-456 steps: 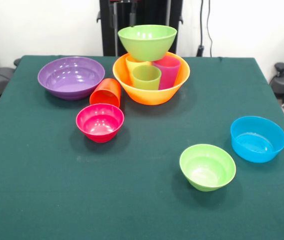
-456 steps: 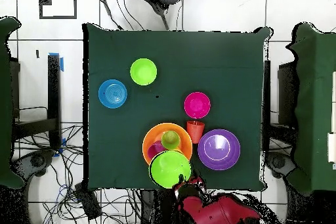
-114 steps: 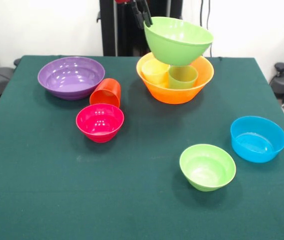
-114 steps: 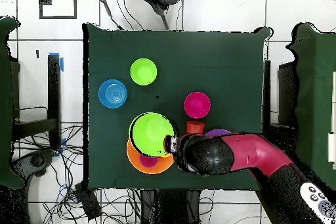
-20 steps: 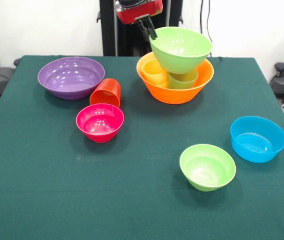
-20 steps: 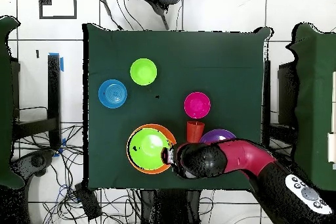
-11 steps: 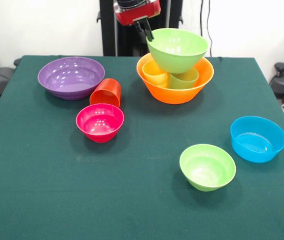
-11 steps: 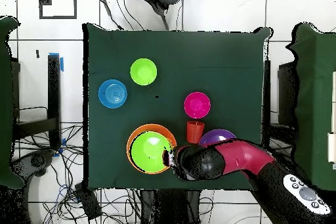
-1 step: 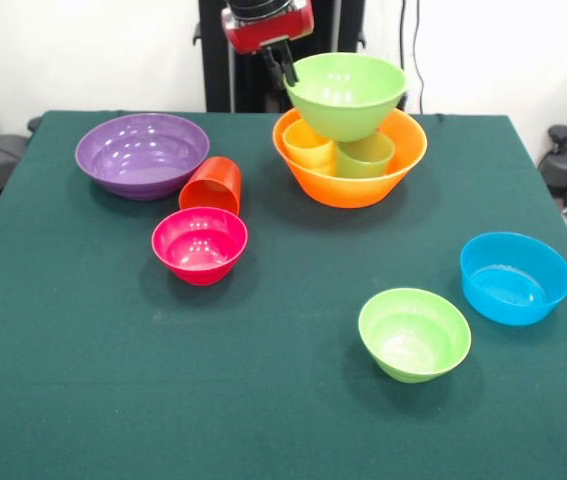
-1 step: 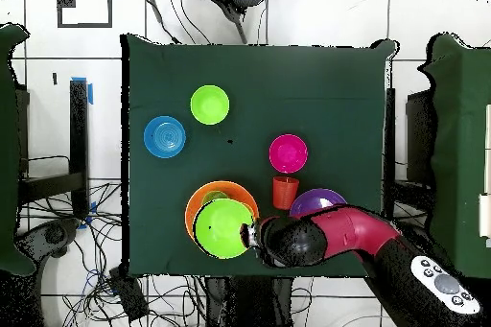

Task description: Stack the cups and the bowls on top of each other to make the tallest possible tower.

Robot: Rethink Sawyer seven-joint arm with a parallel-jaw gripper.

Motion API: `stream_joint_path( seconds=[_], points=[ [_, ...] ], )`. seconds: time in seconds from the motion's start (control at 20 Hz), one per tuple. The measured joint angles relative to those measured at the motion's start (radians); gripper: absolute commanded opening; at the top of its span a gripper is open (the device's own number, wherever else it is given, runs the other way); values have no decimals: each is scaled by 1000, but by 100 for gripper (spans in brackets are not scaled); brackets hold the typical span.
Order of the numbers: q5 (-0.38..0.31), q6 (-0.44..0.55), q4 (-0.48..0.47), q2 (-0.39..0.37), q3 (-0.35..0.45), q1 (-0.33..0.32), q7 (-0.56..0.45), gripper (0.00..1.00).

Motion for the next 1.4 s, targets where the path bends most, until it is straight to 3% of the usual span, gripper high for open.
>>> stream_joint_path(
  seconds=[0.4,0.45,1.4],
  points=[
    [-8,0,0,0,-11,17,0,0],
    [-8,0,0,0,-18,23,0,100],
    [-104,0,0,-43,-64,92,0,100]
  ],
)
